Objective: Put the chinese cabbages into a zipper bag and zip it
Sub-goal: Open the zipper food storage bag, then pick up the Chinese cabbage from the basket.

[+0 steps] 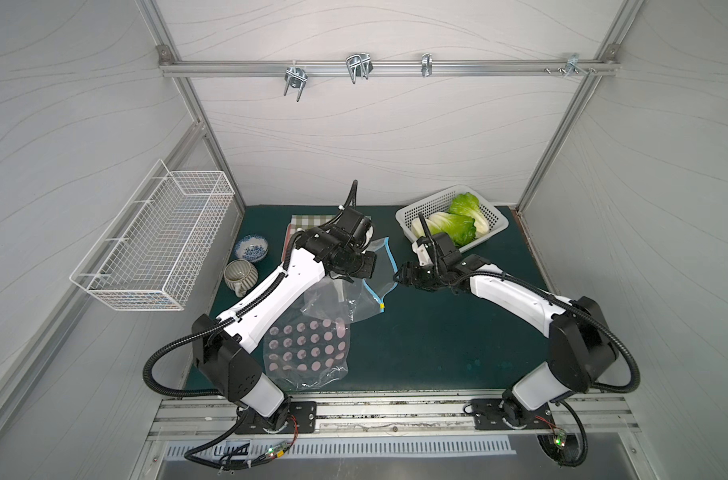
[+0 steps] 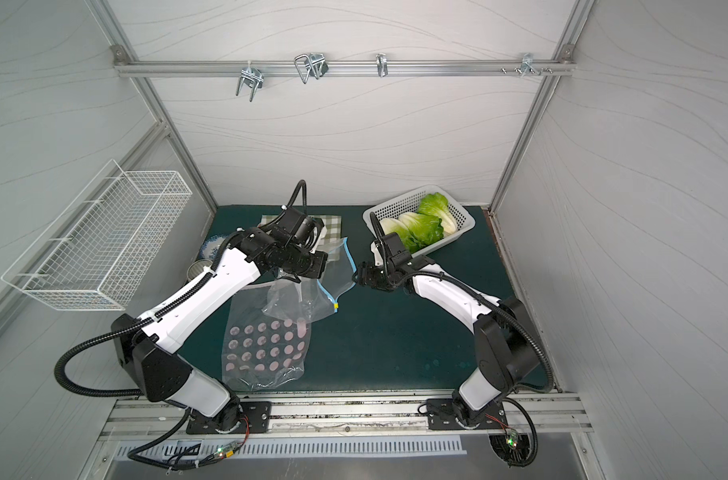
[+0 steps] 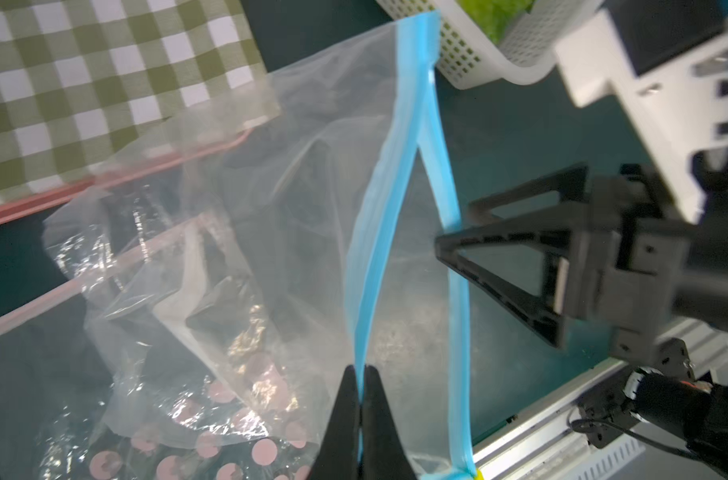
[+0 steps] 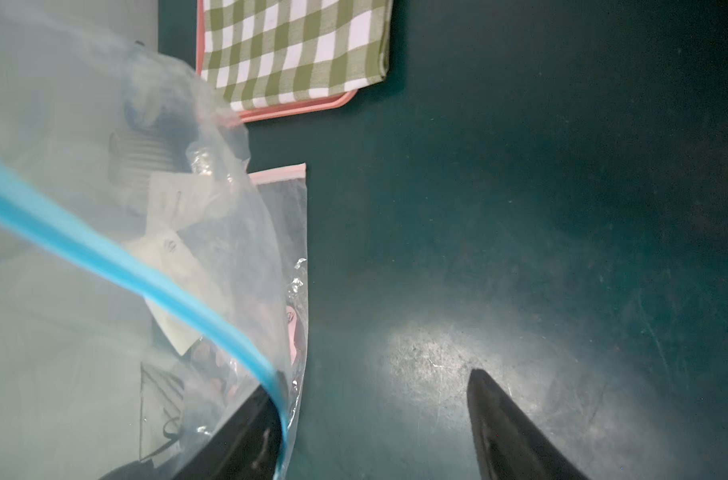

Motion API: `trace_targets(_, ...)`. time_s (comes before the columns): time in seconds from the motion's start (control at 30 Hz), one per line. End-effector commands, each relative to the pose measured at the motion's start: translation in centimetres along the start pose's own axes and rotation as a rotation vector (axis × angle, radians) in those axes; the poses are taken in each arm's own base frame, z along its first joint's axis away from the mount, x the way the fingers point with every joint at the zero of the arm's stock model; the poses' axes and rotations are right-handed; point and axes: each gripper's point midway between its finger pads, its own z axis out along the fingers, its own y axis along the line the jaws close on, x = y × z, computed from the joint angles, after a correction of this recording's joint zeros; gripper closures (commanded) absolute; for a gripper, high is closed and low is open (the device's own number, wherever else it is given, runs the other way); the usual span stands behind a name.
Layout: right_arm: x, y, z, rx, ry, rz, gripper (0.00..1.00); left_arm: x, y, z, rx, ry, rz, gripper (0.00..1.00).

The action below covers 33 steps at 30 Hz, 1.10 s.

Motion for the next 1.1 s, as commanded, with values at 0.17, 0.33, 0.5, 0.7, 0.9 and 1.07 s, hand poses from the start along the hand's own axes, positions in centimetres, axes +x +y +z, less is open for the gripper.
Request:
trace_targets(0.17,-4.1,-0.1,-9.6,-0.034,-0.17,-0.101,0.15,-1.1,-1.3,2.9,0.043,0.044,-0.002,1.0)
trace_targets(0.33,-10.2,-8.5,-9.4,0.201,-0.258,-0.039,0.01,-0.6,-1.9,2.4,0.075,0.07,0.017,1.0)
trace_targets(0.5,-14.2,-12.7,-6.0,0.349,-0.172,-0.125,0.01,0.0,-2.0,1.3,0.088,0.062,0.035,1.0)
trace_targets(0.7,-16.2,-15.4,-2.0,0.378,-0.105,-0.147,0.01,0.8,-2.2,1.6,0.115,0.075,0.019,1.0)
trace_targets(0.9,-14.7,-18.3,3.2,0.401,-0.008,-0.1,0.01,0.8,-2.2,1.2,0.118,0.069,0.027,1.0)
trace_targets(1.07,-13.9,-20.1,5.3,0.414,0.026,-0.039,0.16,0.7,-2.4,0.7,0.129,0.058,0.028,1.0)
